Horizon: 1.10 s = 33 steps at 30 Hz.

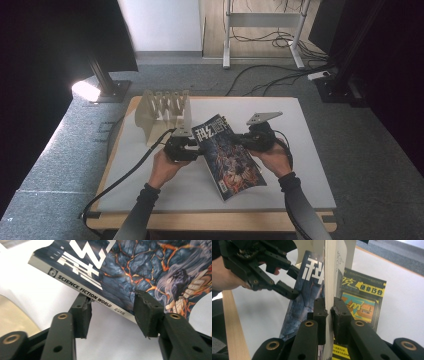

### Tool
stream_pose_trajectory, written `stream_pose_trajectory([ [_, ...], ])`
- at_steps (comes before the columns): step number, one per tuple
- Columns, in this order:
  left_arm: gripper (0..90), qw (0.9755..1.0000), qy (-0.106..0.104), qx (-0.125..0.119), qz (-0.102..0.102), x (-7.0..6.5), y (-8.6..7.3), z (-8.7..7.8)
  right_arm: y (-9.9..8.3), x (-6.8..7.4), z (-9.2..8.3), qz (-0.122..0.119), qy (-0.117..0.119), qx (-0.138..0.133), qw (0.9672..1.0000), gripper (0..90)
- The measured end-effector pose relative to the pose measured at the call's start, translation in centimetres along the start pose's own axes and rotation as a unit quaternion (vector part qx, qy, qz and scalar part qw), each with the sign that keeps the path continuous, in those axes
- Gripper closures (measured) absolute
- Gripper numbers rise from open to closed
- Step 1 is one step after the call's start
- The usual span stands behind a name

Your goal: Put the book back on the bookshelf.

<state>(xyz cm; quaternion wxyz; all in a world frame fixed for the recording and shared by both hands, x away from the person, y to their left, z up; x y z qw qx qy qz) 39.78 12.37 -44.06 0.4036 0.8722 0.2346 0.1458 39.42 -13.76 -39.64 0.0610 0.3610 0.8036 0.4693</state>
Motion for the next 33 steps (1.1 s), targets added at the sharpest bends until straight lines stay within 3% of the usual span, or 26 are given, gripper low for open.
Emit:
stream_pose_trajectory([
  [6, 58.5, 0.9984, 0.049, -0.015, 0.023, -0.2, 1.6, -2.0, 0.6, 0.3, -0.5, -0.013, 0.001, -0.019, 0.9997, 80.8],
  [14, 69.3, 0.9909, 0.097, -0.041, 0.084, -1.3, 3.4, -5.0, 0.9, 0.3, -1.0, -0.016, -0.017, -0.036, 0.9991, 81.0],
  [18, 71.6, 0.9894, 0.087, -0.054, 0.102, -1.9, 3.3, -5.4, 0.3, -0.5, -0.7, -0.009, -0.037, -0.045, 0.9982, 81.3],
  [20, 72.9, 0.9890, 0.081, -0.060, 0.108, -2.1, 3.4, -5.6, 0.0, -0.9, -0.8, -0.002, -0.040, -0.048, 0.9981, 81.4],
  [23, 76.4, 0.9859, 0.087, -0.077, 0.121, -2.2, 3.6, -6.0, -0.1, -1.1, -1.0, -0.001, -0.041, -0.054, 0.9977, 81.3],
  [25, 79.5, 0.9855, 0.085, -0.081, 0.123, -2.2, 3.6, -6.3, -0.1, -1.1, -1.0, -0.004, -0.041, -0.056, 0.9976, 81.4],
  [28, 80.8, 0.9865, 0.076, -0.076, 0.123, -2.2, 3.1, -6.4, -0.6, -1.3, -0.5, -0.005, -0.045, -0.048, 0.9978, 81.4],
  [30, 80.0, 0.9887, 0.057, -0.079, 0.113, -2.1, 2.7, -6.5, -1.0, -1.5, -0.6, 0.002, -0.033, -0.055, 0.9979, 81.3],
  [33, 73.9, 0.9896, 0.042, -0.082, 0.110, -1.8, 2.8, -6.6, -1.1, -1.4, -0.7, 0.000, -0.028, -0.055, 0.9981, 81.1],
])
Point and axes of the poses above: each handheld gripper's, and its own axes: z roughly forward along the jaws, y roughly out of its top, x roughly to its left, the point moved 2 cm from there along z, roughly forward along the jaws, and after that the axes turned 9 degrees about z, right-handed, at the moved point
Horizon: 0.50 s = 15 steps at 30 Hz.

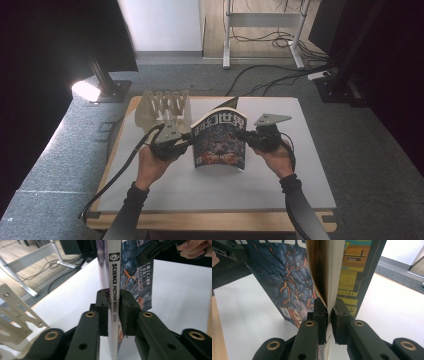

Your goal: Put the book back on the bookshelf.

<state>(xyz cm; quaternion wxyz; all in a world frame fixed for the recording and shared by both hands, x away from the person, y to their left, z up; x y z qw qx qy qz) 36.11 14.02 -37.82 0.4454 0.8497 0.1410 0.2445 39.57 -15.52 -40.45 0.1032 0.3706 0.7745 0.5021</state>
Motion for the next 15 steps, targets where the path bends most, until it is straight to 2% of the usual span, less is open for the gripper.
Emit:
stream_pose_trajectory([
  [2, 66.0, 1.0000, -0.006, 0.003, 0.001, 0.2, 0.3, 0.2, -0.1, 0.1, -0.1, -0.004, 0.002, 0.003, 1.0000, 81.0],
  [5, 61.9, 0.9998, -0.021, 0.003, -0.003, 0.6, 0.7, 0.7, -0.2, 0.1, -0.2, -0.005, 0.007, 0.001, 1.0000, 80.7],
  [8, 60.7, 0.9993, -0.034, 0.008, -0.010, 1.2, 1.3, 1.4, -0.3, 0.1, -0.3, -0.006, 0.011, 0.001, 0.9999, 80.3],
  [13, 60.9, 0.9990, -0.036, 0.020, -0.015, 1.7, 2.0, 2.6, -0.3, 0.1, -0.4, -0.010, 0.009, 0.004, 0.9999, 79.7],
  [15, 64.0, 0.9989, -0.037, 0.021, -0.021, 2.0, 2.1, 2.8, -0.3, 0.1, -0.4, -0.010, 0.010, 0.002, 0.9999, 79.7],
])
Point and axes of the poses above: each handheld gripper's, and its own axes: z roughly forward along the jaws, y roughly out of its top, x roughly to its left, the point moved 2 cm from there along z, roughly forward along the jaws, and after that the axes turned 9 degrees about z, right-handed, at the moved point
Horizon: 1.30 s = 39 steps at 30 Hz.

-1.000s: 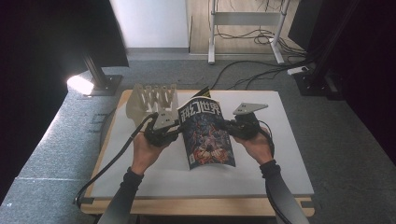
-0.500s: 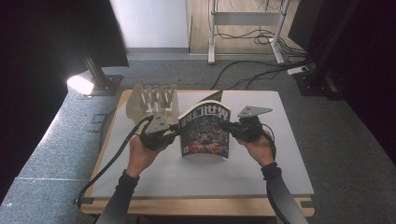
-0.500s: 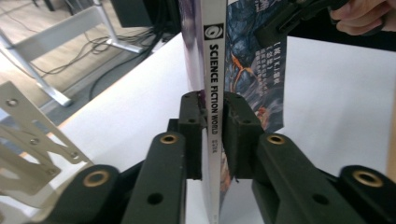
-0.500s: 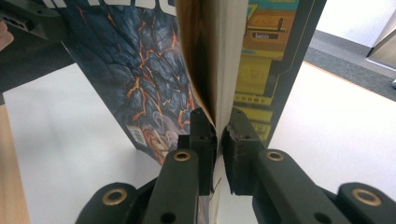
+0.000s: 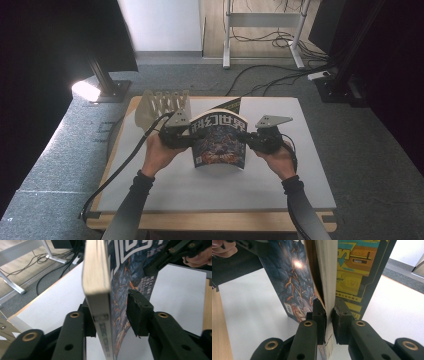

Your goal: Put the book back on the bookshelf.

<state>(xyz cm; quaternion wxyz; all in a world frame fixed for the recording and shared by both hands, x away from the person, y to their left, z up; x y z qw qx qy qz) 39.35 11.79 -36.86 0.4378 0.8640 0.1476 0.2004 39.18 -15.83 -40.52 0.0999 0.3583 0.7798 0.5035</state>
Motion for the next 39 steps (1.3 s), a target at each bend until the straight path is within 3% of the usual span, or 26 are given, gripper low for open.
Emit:
stream_pose_trajectory([
  [2, 70.4, 0.9999, -0.004, -0.001, -0.014, 0.4, 0.0, 0.0, -0.1, -0.1, -0.1, 0.003, -0.001, 0.000, 1.0000, 79.4],
  [5, 81.3, 0.9998, -0.005, 0.000, -0.019, 0.5, -0.1, -0.1, -0.1, -0.3, -0.1, 0.004, -0.006, -0.003, 1.0000, 78.1],
  [11, 82.3, 0.9998, -0.011, 0.008, -0.013, 0.3, -0.1, -0.5, -0.6, -0.9, -0.7, 0.012, -0.039, -0.011, 0.9991, 62.6],
  [18, 82.2, 0.9993, -0.022, 0.029, -0.013, 0.2, 0.0, -1.1, -2.4, -2.5, -1.6, 0.029, -0.070, -0.007, 0.9971, 48.1],
  [24, 82.3, 0.9979, -0.026, 0.054, -0.022, 0.5, 0.0, -1.7, -4.8, -3.5, -1.5, 0.041, -0.074, 0.011, 0.9964, 41.1],
  [33, 82.6, 0.9981, -0.030, 0.042, -0.034, 0.9, -0.1, -2.8, -8.7, -4.2, 0.0, 0.048, -0.080, 0.056, 0.9940, 27.7],
  [39, 82.7, 0.9977, -0.030, 0.041, -0.046, 1.1, -0.5, -4.0, -11.0, -4.9, 0.3, 0.065, -0.094, 0.063, 0.9915, 16.9],
])
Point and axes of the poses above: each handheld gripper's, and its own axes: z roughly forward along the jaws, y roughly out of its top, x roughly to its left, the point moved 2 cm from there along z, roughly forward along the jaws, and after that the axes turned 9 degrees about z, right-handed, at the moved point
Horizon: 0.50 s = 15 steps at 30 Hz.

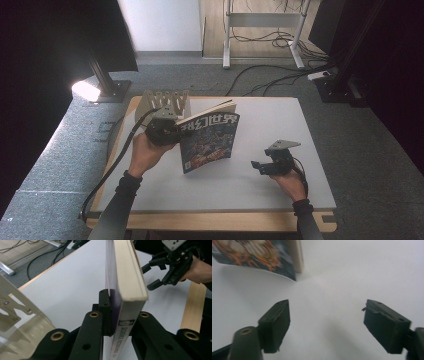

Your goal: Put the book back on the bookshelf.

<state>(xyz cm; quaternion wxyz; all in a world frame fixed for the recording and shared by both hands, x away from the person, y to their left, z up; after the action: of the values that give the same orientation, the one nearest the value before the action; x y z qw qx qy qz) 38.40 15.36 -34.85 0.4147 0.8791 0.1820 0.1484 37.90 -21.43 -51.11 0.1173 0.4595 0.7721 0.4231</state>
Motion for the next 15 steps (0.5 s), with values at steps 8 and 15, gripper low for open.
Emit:
stream_pose_trajectory([
  [8, 82.7, 0.9998, 0.011, 0.000, -0.018, 0.2, -0.8, -2.0, -2.2, -0.6, 1.2, 0.013, -0.034, 0.013, 0.9993, 2.5],
  [15, 82.7, 0.9991, 0.028, -0.003, -0.032, 0.4, -1.7, -4.1, -3.1, -0.8, 2.2, 0.008, -0.057, 0.037, 0.9977, 0.0],
])
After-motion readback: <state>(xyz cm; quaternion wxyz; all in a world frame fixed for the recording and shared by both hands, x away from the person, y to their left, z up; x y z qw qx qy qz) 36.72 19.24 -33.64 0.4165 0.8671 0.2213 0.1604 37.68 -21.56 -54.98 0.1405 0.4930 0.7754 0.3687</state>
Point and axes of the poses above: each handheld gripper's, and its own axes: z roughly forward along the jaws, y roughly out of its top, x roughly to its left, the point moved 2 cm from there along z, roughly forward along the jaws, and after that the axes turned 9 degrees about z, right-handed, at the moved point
